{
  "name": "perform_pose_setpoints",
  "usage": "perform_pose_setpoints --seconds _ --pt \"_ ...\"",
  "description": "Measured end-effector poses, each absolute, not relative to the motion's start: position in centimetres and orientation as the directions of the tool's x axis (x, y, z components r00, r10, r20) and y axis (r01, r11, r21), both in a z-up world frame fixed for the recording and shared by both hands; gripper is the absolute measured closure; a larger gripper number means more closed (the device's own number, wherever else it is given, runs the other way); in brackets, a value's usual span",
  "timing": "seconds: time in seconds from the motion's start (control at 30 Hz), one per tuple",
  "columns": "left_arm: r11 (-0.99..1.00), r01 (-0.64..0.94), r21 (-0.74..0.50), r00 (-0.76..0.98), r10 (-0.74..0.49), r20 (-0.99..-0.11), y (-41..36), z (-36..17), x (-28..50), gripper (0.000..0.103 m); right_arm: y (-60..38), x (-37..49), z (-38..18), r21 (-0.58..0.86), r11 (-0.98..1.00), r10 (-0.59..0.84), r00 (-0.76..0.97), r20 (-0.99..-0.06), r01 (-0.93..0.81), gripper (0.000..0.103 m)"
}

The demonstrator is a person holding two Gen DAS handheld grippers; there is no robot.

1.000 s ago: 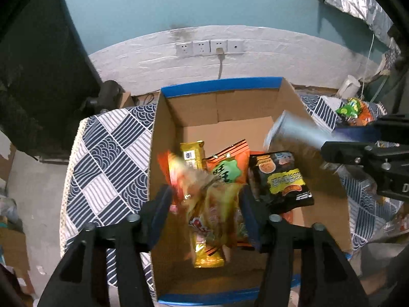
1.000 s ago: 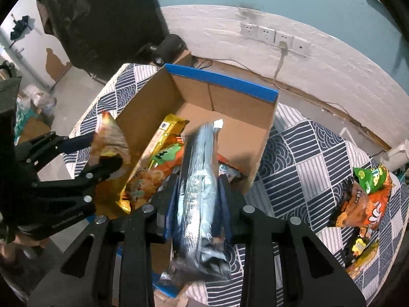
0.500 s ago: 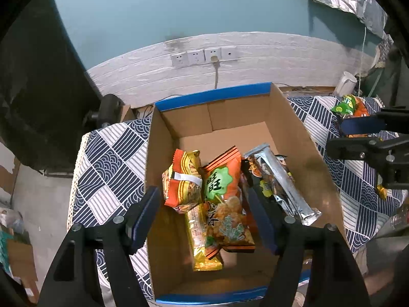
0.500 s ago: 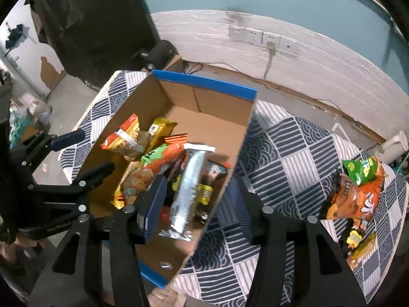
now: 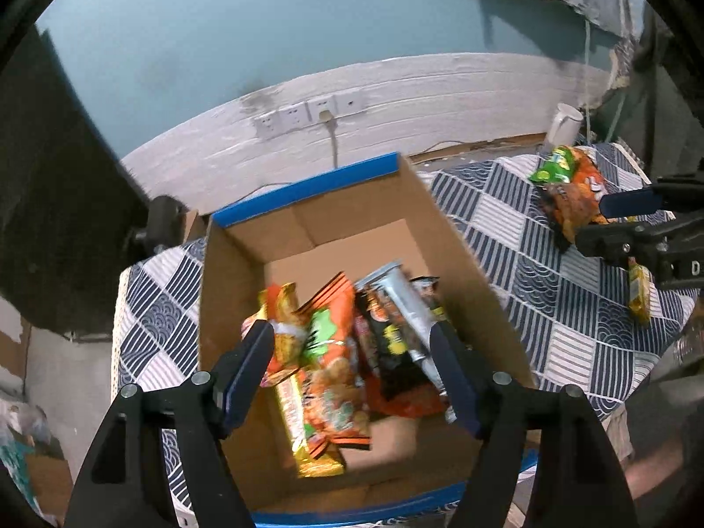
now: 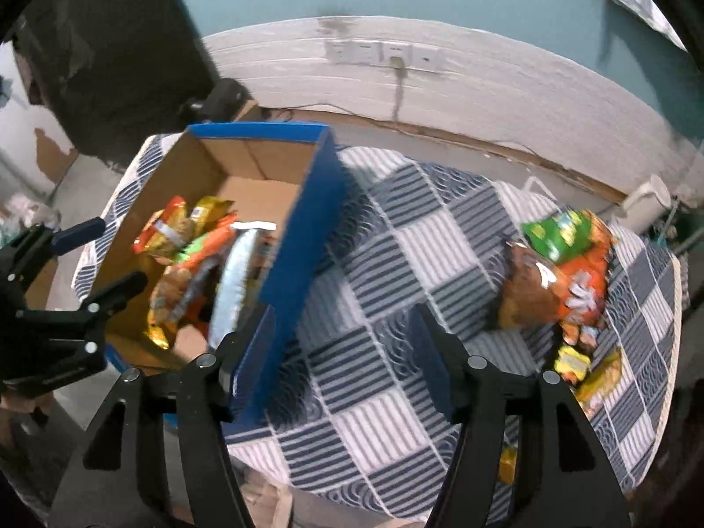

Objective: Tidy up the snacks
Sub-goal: 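Move both tools from the box back over the remaining snacks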

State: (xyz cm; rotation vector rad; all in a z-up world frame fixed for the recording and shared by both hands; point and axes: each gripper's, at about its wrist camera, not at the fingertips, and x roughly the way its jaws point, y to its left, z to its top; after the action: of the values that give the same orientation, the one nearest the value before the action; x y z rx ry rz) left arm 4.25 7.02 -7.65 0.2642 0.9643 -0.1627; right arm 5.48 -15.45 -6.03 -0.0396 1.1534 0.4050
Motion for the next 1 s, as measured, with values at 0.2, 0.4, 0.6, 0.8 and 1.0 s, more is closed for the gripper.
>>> perform_pose_setpoints --seconds 0.2,0.4,0.6,0.8,1.0 --pt "0.935 0.308 0.174 0.579 -0.039 -0.815 3.9 -6.8 3.7 0.026 -19.8 4.8 -6.1 0.156 0.953 0.247 0.367 -0.897 -0.259 0.039" --pt "0.915 0.35 0.2 0.586 -0.047 -0.809 1.3 -6.5 3.4 0.024 -23.8 3.9 -5.6 0.147 0.968 0.219 0.396 -0.892 -0.205 0.036" --pt "0.904 0.379 0.201 0.575 -0.06 -0.816 -1.1 -6.7 3.4 0.024 -27.8 2.9 -5.9 0.157 0.978 0.199 0.406 -0.892 -0.136 0.032" --pt "0.9 0.399 0.173 0.556 -0.088 -0.826 -3.4 -7.0 3.8 0.023 -31.2 2.5 -7.2 0.153 0.986 0.164 0.391 -0.906 -0.059 0.032" --pt "0.887 0.433 0.16 0.526 -0.104 -0.844 -6.2 -8.3 4.1 0.022 -34.4 2.4 -9.6 0.145 0.989 0.128 0.351 -0.928 0.021 0.031"
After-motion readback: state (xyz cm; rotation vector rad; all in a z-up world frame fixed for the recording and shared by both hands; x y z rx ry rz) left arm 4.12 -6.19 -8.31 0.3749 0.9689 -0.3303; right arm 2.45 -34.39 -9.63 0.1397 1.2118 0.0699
